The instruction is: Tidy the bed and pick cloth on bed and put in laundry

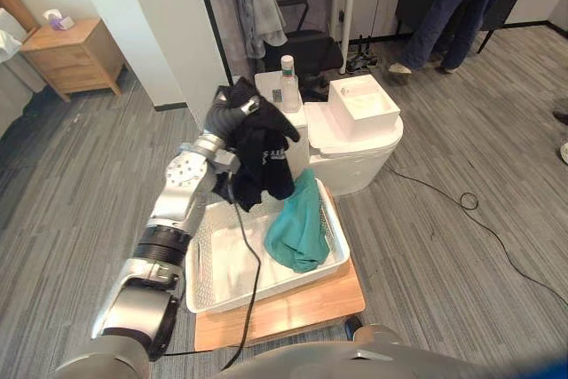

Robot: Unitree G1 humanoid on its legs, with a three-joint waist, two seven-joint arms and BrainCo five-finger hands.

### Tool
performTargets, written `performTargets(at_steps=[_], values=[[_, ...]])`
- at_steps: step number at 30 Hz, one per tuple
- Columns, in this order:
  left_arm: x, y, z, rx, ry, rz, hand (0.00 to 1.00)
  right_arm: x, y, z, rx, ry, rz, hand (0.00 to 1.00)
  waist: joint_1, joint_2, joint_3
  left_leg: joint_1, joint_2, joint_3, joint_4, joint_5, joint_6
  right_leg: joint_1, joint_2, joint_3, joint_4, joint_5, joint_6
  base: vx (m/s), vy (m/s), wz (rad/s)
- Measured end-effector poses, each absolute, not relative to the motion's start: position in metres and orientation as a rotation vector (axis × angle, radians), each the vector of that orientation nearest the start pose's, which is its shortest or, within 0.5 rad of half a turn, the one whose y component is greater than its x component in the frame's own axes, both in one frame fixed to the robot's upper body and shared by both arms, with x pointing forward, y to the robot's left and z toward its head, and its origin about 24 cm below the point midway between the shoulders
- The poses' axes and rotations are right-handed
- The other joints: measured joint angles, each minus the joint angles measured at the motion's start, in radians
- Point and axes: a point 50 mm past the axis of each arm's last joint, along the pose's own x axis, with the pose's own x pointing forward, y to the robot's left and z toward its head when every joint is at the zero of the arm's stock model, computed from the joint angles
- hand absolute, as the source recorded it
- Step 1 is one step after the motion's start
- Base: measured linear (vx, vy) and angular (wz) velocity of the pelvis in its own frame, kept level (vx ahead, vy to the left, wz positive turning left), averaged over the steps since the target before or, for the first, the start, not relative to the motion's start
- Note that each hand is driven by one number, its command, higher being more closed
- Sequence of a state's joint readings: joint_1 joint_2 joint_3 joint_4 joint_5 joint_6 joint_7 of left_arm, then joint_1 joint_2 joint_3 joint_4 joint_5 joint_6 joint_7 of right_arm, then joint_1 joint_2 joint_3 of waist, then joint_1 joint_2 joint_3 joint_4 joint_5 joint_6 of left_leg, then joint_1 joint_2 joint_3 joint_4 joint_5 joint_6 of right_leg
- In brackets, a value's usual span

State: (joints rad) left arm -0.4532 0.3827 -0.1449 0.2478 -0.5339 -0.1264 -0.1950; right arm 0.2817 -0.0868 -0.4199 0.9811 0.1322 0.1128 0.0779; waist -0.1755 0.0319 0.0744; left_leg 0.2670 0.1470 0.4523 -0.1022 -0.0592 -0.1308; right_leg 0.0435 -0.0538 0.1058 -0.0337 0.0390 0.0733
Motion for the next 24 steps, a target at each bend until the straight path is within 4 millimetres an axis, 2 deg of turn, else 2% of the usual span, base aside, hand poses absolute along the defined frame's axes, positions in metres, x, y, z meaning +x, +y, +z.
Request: performTargets(at_steps=[7,11,14,18,24], values=[[0.332,0.133,0.120,-0.196,-0.184,-0.404,1.00,0.002,-0.231,-0.166,0.314,1.289,-0.532,0.00,0.002,-0.001,0.001,0.002,0.002,0.005,0.000,-0.003,-0.002,0.000,0.001,0.013,0.000,0.000,0.001,0.00,-0.010,-0.02],[0.312,0.116,0.122,-0.261,-0.208,-0.459,1.00,0.001,-0.229,-0.166,0.310,1.297,-0.539,0.00,0.007,0.000,0.005,-0.001,0.002,0.001,0.000,-0.007,0.000,0.000,-0.002,0.011,0.000,-0.004,0.007,0.00,-0.028,0.03],[0.300,0.110,0.118,-0.324,-0.213,-0.473,1.00,-0.001,-0.229,-0.167,0.302,1.304,-0.545,0.00,0.020,-0.001,0.005,-0.005,0.001,-0.008,0.000,-0.009,0.001,0.001,-0.006,0.003,0.000,-0.008,0.012,0.01,-0.022,0.08],[0.296,0.108,0.118,-0.356,-0.216,-0.479,1.00,0.000,-0.226,-0.167,0.277,1.317,-0.533,0.00,0.032,-0.003,0.007,-0.009,-0.005,-0.026,-0.001,-0.010,0.004,0.007,-0.016,-0.015,0.001,-0.015,0.017,0.00,-0.020,0.16],[0.281,0.105,0.141,-0.409,-0.339,-0.551,1.00,0.002,-0.225,-0.168,0.270,1.316,-0.534,0.00,0.048,-0.004,0.005,-0.023,-0.011,-0.052,0.004,-0.012,0.008,0.008,-0.026,-0.039,0.001,-0.018,0.020,0.01,-0.019,0.12]])
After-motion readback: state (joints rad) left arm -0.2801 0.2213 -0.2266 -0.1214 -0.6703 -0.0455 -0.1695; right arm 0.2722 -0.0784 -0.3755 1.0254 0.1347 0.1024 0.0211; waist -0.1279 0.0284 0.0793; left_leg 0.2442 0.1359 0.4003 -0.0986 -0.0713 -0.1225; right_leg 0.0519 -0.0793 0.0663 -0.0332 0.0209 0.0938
